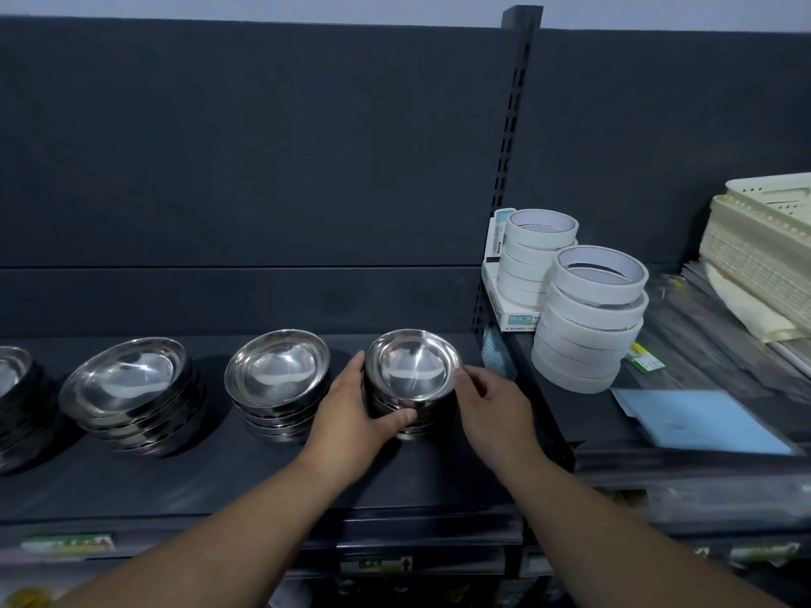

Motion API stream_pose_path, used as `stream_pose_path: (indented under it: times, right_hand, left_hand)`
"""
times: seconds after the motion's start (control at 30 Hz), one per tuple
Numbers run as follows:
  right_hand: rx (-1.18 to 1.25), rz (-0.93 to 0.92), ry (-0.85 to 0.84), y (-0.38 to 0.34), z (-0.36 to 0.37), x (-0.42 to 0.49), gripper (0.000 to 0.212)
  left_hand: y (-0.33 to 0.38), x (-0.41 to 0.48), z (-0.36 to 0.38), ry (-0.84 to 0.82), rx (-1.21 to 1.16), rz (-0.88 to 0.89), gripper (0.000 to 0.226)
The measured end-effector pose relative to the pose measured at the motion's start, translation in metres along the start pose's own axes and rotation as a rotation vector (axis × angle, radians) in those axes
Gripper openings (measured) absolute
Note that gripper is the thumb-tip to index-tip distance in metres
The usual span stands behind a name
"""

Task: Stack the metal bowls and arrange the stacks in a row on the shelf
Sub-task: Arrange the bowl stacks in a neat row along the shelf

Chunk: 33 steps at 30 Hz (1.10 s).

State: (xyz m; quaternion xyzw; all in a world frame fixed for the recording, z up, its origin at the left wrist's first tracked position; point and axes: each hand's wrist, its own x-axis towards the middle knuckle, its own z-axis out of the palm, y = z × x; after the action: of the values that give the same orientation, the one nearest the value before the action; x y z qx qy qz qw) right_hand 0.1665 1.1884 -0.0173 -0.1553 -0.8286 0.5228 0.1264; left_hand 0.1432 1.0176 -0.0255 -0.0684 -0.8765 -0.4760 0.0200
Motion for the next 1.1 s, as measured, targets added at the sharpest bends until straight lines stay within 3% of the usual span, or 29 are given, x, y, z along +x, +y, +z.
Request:
stream_pose_path:
  times: [0.7,1.1]
  right_hand:
    - [0.042,-0.069,-0.048,0.014,0.005,-0.007,0.039]
    - [0.182,0.012,-0.197,0.021,0.001,-0.01,0.045]
  left_hand:
    - [-0.005,-0.001,0.006,0.012,-0.074,-0.017,0.102]
    - [-0.032,-0.004,0.015,-0.127,-0.138,-0.085,0.126]
